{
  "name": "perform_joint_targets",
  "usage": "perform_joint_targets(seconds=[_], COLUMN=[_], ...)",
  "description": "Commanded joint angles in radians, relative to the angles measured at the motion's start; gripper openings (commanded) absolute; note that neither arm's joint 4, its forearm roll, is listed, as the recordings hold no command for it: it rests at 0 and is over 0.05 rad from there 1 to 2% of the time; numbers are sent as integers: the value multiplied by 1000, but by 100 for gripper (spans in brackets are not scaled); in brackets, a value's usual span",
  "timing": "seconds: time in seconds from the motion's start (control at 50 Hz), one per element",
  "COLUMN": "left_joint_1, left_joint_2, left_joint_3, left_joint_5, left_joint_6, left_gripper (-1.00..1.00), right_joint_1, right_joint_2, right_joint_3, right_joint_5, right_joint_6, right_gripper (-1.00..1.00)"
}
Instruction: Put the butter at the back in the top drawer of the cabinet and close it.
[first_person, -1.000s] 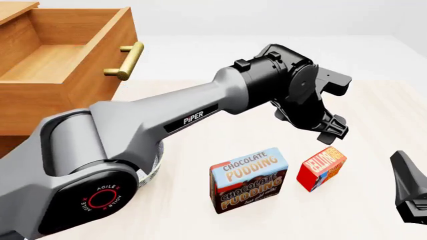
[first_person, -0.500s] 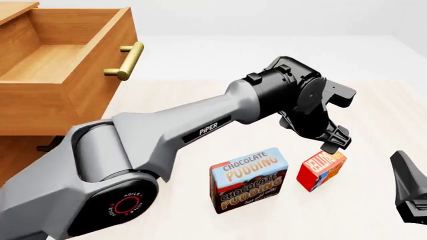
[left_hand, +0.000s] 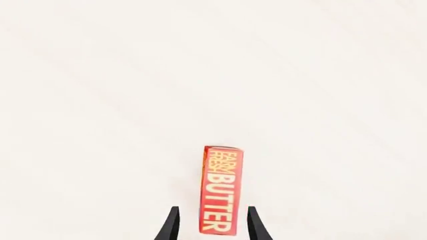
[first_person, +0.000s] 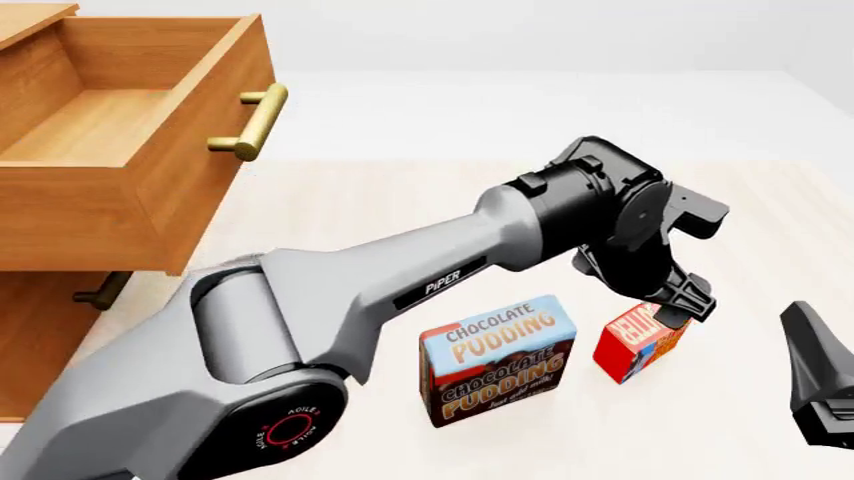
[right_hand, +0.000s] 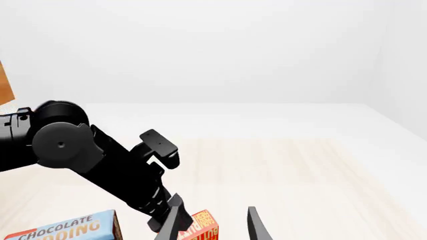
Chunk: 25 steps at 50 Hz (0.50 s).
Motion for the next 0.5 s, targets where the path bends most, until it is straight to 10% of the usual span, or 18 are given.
perform_joint_targets(seconds=[0.02,0.5], left_joint_1=[-13,-17], left_joint_2=[18,39], left_joint_3=[-4,8], left_joint_5=[-3,-9], left_joint_6=[-10,-17], left_gripper=[100,100], right_joint_1=[0,0], right_joint_2=[0,0], right_joint_3=[0,0], right_joint_5=[0,0], right_joint_6=[0,0], right_gripper=[100,100])
